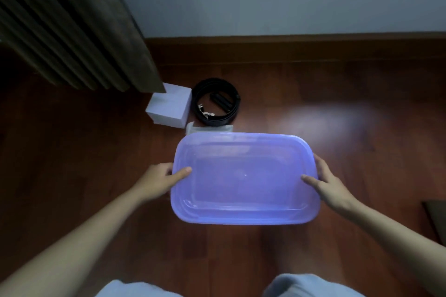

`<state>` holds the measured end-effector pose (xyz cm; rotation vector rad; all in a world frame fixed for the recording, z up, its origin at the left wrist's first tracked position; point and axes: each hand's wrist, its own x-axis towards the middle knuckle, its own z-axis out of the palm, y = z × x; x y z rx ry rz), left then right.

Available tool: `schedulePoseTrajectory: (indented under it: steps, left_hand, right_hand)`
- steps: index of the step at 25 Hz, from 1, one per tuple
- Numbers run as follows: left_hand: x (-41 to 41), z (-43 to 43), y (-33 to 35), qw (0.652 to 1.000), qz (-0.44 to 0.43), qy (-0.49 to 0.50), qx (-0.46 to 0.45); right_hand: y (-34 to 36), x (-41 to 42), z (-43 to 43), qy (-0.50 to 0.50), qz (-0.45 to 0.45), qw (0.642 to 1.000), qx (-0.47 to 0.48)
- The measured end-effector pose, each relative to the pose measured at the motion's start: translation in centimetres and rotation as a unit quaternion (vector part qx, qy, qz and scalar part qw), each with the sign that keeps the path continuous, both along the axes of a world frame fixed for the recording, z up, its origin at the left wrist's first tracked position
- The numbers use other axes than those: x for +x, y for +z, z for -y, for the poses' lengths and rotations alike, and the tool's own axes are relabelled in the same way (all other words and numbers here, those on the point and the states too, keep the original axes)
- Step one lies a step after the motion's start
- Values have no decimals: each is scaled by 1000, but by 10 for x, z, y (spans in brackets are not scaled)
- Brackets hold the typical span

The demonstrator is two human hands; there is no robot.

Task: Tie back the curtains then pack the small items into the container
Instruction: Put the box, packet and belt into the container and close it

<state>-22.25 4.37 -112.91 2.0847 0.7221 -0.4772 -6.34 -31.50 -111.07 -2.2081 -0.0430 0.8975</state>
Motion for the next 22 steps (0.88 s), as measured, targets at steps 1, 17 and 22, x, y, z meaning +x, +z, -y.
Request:
schedulePoseTrajectory:
  steps: [1, 17, 22]
  left_hand:
    - [2, 7, -3, 1000, -2, -3, 3]
    - [38, 22, -1, 988, 58, 85, 111]
    - [42, 19, 10, 989, 31, 43, 136]
  right_hand:
    - [-3, 1, 7, -4, 2, 1000, 3]
    - [-32, -27, 3, -140, 35, 983, 113]
    - [-32, -28, 0, -156, 41, 980, 113]
